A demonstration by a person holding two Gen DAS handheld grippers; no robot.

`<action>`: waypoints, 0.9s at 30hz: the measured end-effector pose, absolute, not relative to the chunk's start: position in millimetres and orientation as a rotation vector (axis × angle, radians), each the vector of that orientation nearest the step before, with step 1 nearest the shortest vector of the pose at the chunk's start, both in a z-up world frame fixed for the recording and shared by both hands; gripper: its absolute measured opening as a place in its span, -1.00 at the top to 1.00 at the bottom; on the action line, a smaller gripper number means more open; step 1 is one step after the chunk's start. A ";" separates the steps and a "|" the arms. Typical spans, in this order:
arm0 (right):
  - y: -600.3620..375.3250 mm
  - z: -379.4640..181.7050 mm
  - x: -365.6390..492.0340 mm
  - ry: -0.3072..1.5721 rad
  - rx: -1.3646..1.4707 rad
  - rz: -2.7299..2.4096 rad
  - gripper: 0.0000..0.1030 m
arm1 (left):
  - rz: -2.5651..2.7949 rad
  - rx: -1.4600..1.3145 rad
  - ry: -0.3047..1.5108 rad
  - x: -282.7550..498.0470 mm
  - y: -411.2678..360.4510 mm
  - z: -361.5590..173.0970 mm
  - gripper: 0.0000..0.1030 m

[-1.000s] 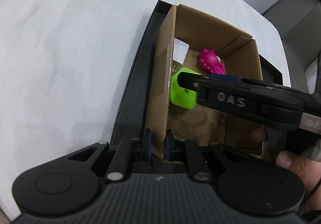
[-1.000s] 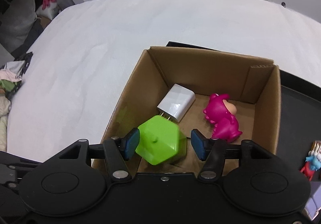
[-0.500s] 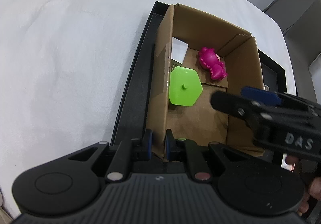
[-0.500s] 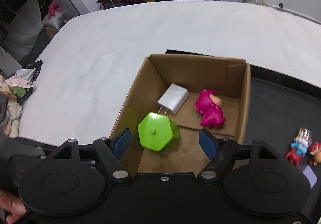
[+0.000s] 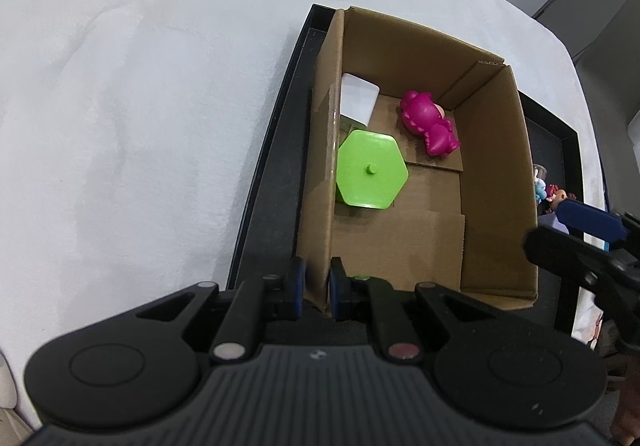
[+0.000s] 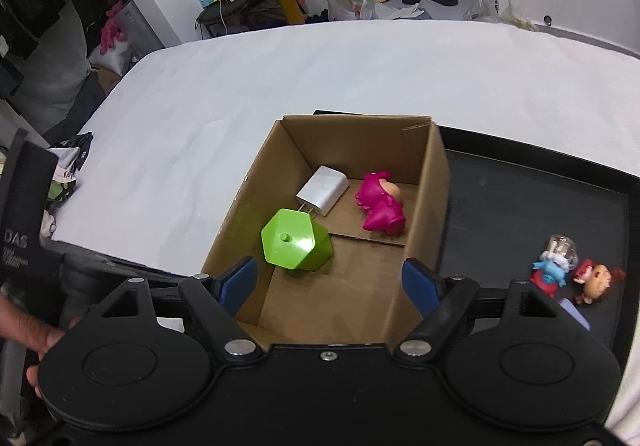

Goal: Organize rigid objects
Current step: 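Lower the green box into the cardboard box and open the right gripper, then move the right gripper to the lavender toy sofa and grasp it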

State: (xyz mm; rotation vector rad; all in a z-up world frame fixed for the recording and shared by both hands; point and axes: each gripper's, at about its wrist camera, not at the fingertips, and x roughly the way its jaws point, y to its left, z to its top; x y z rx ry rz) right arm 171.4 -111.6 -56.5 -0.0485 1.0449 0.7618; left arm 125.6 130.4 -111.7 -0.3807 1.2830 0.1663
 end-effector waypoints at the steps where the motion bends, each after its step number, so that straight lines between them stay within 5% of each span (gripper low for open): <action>1: -114.5 -56.0 170.3 1.043 -0.043 0.766 -0.56 | 0.168 -0.379 1.284 125.5 130.0 -111.3 0.78; 27: -239.9 -51.6 181.9 1.020 0.140 0.616 -0.79 | 0.191 -0.336 1.286 123.3 122.4 -103.6 0.78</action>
